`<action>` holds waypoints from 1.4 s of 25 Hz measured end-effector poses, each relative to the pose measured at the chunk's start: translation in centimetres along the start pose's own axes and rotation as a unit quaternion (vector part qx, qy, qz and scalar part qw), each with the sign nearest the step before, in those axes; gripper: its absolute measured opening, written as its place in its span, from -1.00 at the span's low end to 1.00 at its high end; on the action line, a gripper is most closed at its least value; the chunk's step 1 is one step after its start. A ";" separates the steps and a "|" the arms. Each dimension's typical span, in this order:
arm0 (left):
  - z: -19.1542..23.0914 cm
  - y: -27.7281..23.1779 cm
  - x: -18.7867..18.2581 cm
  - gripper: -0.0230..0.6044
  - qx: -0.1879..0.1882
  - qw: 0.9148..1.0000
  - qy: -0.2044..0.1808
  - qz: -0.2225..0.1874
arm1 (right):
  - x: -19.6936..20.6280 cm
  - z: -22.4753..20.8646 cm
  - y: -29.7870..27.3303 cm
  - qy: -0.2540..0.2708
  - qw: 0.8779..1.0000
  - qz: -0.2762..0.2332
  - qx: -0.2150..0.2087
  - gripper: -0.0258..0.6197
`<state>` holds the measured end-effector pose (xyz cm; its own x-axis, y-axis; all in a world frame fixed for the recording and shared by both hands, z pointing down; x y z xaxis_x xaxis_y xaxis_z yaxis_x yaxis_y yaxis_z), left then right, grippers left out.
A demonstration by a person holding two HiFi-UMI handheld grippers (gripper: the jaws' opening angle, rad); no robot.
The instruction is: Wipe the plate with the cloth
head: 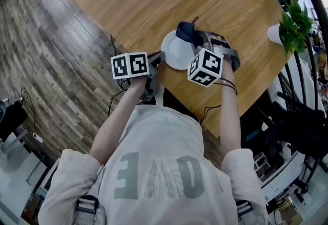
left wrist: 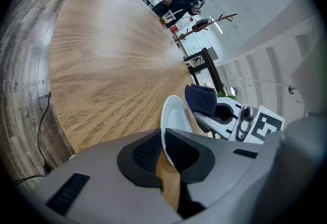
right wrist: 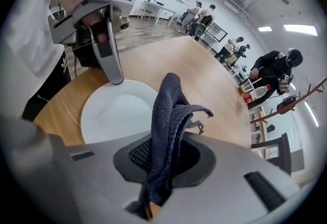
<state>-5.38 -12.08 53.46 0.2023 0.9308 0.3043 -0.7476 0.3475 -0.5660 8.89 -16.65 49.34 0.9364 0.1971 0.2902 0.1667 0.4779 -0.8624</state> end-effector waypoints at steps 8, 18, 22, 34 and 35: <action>0.0 0.1 0.1 -0.83 -0.004 1.000 0.002 -0.007 | 0.1 1.3 -1.4 0.027 0.999 0.017 0.002 -0.74; 0.1 0.2 0.0 -0.83 -0.008 1.000 0.001 -0.011 | 0.5 6.2 0.2 0.064 0.997 0.031 -0.037 -0.74; 0.1 0.3 0.0 -0.83 -0.008 1.000 -0.002 -0.014 | 0.6 8.2 1.5 0.068 0.996 0.026 -0.058 -0.74; -0.1 0.2 -0.1 -0.83 -0.009 1.000 -0.013 -0.019 | 0.2 12.4 4.2 0.069 0.995 0.009 -0.077 -0.74; -0.1 0.2 0.0 -0.83 -0.010 1.000 -0.016 -0.019 | 0.2 12.4 4.2 0.067 0.995 0.008 -0.078 -0.74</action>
<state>-5.50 -12.02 53.22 0.2110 0.9127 0.3498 -0.7265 0.3859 -0.5686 5.96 -3.96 50.87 0.9702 0.0826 0.2277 0.1881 0.3355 -0.9231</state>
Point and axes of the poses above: the fingertips, and each gripper's own axes: y backward along the fingers, z to its left, x out of its underside, the point moved 5 cm from there along y, backward along the fingers, and after that the axes turned 7 degrees about -y, right-handed, at the moved point
